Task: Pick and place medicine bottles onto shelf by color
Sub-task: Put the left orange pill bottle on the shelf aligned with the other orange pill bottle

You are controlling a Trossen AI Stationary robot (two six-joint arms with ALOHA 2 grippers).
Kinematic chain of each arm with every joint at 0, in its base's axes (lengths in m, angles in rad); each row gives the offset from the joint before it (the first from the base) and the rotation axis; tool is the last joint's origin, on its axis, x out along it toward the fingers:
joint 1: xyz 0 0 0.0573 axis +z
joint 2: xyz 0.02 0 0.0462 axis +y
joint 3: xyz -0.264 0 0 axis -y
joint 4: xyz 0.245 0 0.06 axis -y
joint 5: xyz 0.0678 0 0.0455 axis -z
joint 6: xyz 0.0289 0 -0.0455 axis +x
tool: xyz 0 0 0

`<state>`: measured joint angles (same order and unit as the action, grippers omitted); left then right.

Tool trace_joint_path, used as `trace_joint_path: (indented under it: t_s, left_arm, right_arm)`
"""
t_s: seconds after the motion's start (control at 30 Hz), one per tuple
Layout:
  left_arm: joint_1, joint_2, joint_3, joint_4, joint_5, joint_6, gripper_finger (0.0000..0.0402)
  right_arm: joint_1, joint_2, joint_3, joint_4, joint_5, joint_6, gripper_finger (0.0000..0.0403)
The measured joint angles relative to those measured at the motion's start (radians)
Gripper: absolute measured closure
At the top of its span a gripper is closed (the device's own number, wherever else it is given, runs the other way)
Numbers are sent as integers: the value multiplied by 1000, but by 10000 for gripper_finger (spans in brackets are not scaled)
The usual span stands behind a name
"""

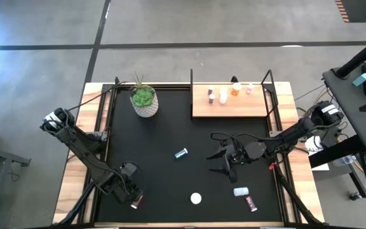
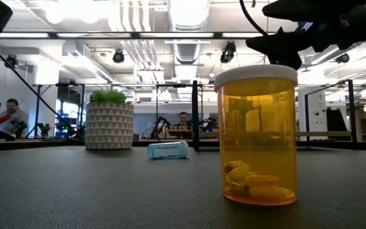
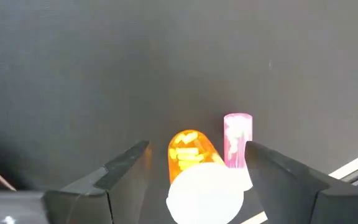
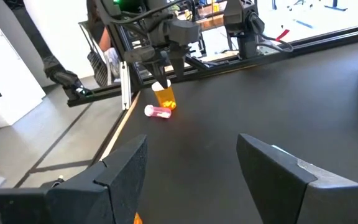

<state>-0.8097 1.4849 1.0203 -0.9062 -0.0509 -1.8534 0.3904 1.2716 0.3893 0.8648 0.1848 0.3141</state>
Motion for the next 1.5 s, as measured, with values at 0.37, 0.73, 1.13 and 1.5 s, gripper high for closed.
trace_joint_path:
  t_s: [0.37,0.73,1.13,1.5]
  left_arm:
    - [1,0,0,15,-14,-49,157]
    - [-11,1,0,-10,39,-110,129]
    - [-48,32,2,60,57,-164,61]
    - [-55,100,10,59,76,-140,102]
  right_arm:
    - [0,0,0,0,0,0,165]
    - [0,1,0,0,0,0,165]
    - [0,1,0,0,0,0,165]
    - [0,0,0,0,0,0,165]
